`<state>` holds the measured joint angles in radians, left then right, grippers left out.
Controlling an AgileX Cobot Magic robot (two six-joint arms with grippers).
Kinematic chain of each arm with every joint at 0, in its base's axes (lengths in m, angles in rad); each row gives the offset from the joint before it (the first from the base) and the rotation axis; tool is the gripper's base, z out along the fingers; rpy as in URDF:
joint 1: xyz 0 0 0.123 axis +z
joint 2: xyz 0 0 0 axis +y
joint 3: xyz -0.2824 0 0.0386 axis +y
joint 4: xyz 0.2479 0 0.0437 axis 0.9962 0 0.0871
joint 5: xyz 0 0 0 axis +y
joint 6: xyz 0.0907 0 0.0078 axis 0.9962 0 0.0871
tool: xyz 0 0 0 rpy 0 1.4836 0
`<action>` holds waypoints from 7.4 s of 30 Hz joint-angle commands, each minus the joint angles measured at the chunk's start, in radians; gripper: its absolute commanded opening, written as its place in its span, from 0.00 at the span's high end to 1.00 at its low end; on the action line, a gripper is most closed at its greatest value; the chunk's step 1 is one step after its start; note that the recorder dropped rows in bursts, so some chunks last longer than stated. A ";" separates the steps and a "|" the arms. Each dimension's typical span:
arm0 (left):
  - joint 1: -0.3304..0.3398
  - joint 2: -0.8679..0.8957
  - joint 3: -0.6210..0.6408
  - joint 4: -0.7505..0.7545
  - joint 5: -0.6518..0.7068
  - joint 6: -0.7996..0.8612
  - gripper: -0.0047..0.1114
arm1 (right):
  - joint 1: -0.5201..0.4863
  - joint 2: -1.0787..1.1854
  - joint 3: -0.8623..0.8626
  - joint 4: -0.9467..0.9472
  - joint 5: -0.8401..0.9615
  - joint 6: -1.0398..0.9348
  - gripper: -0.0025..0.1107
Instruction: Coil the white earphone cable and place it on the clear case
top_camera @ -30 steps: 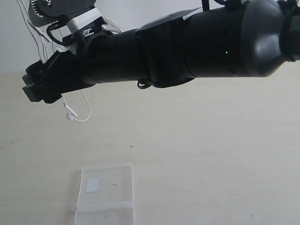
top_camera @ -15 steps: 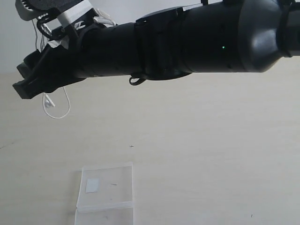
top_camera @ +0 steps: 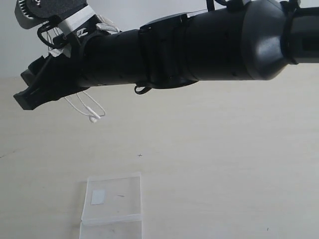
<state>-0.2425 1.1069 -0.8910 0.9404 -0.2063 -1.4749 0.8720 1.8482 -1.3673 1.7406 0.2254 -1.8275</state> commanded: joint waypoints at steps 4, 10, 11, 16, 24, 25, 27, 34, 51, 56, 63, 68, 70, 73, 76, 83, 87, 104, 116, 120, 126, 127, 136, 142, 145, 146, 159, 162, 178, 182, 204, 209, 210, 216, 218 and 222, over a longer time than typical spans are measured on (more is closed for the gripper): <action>0.003 -0.007 -0.008 -0.008 -0.002 0.005 0.96 | 0.001 0.000 -0.008 0.004 -0.040 -0.006 0.74; 0.003 -0.007 -0.008 -0.008 0.017 0.005 0.96 | 0.001 0.000 -0.008 0.004 -0.045 -0.004 0.74; 0.003 -0.007 -0.008 -0.008 0.017 0.005 0.96 | 0.001 0.000 -0.008 0.004 -0.045 -0.004 0.74; 0.003 -0.005 -0.008 -0.008 0.021 0.005 0.96 | 0.001 0.000 -0.008 0.004 -0.048 -0.004 0.91; 0.003 -0.005 -0.008 -0.008 0.039 0.005 0.96 | 0.001 0.000 -0.008 0.004 -0.104 -0.004 0.98; 0.003 -0.007 -0.008 -0.006 0.057 0.011 0.96 | 0.001 0.000 -0.008 0.004 -0.121 -0.001 0.98; 0.003 -0.011 -0.008 0.011 0.105 0.021 0.96 | 0.001 -0.005 -0.004 0.004 -0.170 0.031 0.98; 0.003 -0.017 -0.008 0.028 0.257 0.115 0.96 | 0.001 -0.081 0.079 0.004 -0.194 0.013 0.98; 0.003 -0.017 0.149 0.046 0.158 0.192 0.96 | 0.001 -0.282 0.136 0.004 -0.303 -0.013 0.98; 0.003 -0.017 0.149 0.070 0.097 0.190 0.96 | 0.001 -0.282 0.158 0.004 -0.413 -0.094 0.98; 0.003 -0.015 0.149 0.077 0.072 0.190 0.96 | 0.001 -0.278 0.158 0.004 -0.441 -0.110 0.98; 0.003 -0.014 0.149 0.077 0.115 0.190 0.87 | 0.001 -0.278 0.158 0.004 -0.441 -0.110 0.98; 0.003 -0.014 0.149 0.077 0.091 0.190 0.79 | 0.001 -0.278 0.165 0.004 -0.437 -0.110 0.98; 0.003 -0.014 0.149 0.077 0.005 0.190 0.63 | 0.001 -0.278 0.195 0.004 -0.444 -0.112 0.98; 0.003 -0.014 0.149 0.077 -0.039 0.171 0.50 | 0.001 -0.278 0.216 0.004 -0.484 -0.140 0.98; 0.003 -0.014 0.156 0.077 -0.041 0.131 0.48 | -0.003 -0.278 0.233 0.004 -0.773 -0.259 0.98; 0.003 -0.013 0.186 0.077 0.000 0.131 0.48 | -0.003 -0.278 0.233 0.004 -0.910 -0.289 0.98; 0.003 -0.015 0.341 -0.010 0.491 0.137 0.96 | 0.000 -0.467 0.337 0.004 -0.631 -0.163 0.98; 0.003 -0.015 0.404 0.020 0.575 0.141 0.96 | 0.000 -0.728 0.643 0.004 -0.022 0.324 0.98; 0.003 -0.015 0.467 0.020 0.575 0.134 0.96 | 0.000 -0.768 0.691 -0.251 0.158 0.579 0.98; 0.003 -0.015 0.495 0.003 0.475 0.134 0.96 | 0.000 -0.766 0.691 -1.089 0.305 1.418 0.98; 0.003 -0.015 0.495 -0.004 0.459 0.134 0.96 | 0.000 -0.766 0.687 -1.147 0.297 1.507 0.98; 0.003 -0.015 0.495 -0.009 0.434 0.134 0.96 | 0.000 -0.760 0.599 -1.387 0.383 1.907 0.98; 0.003 -0.015 0.495 -0.009 0.416 0.134 0.96 | 0.000 -0.634 0.509 -1.387 0.543 1.969 0.98; 0.003 -0.015 0.495 -0.009 0.385 0.134 0.96 | 0.000 -0.516 0.429 -1.387 0.610 1.976 0.98; 0.003 -0.015 0.495 -0.009 0.380 0.134 0.96 | 0.000 -0.484 0.394 -1.387 0.632 1.986 0.98; 0.003 -0.015 0.495 -0.009 0.436 0.134 0.96 | 0.000 -0.175 0.116 -1.380 0.978 2.038 0.98; 0.003 -0.015 0.495 -0.009 0.433 0.134 0.96 | 0.000 -0.171 0.116 -1.338 0.996 2.038 0.98; 0.003 -0.015 0.495 -0.005 0.417 0.134 0.96 | 0.005 -0.145 0.116 -1.162 0.996 2.063 0.98; 0.003 -0.015 0.495 -0.005 0.417 0.136 0.96 | 0.061 -0.129 0.116 -1.164 0.996 2.063 0.98; 0.003 -0.015 0.545 -0.017 0.391 0.134 0.96 | 0.009 0.201 -0.176 -1.275 0.996 2.059 0.98; 0.003 -0.015 0.552 -0.017 0.391 0.134 0.96 | 0.009 0.281 -0.247 -1.297 0.995 2.064 0.98; 0.003 -0.015 0.552 -0.017 0.391 0.134 0.96 | 0.009 0.295 -0.255 -1.297 0.965 2.065 0.98; 0.003 -0.015 0.563 -0.017 0.382 0.134 0.96 | 0.009 0.349 -0.269 -1.298 0.810 2.083 0.98; 0.003 -0.015 0.565 -0.017 0.383 0.134 0.96 | 0.009 0.355 -0.269 -1.312 0.776 2.083 0.98; 0.003 -0.015 0.565 -0.017 0.383 0.134 0.96 | 0.009 0.355 -0.269 -1.377 0.728 2.083 0.98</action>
<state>-0.2404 1.0942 -0.3333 0.9301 0.1849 -1.3405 0.8879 2.2042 -1.6269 0.4089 0.9828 0.2553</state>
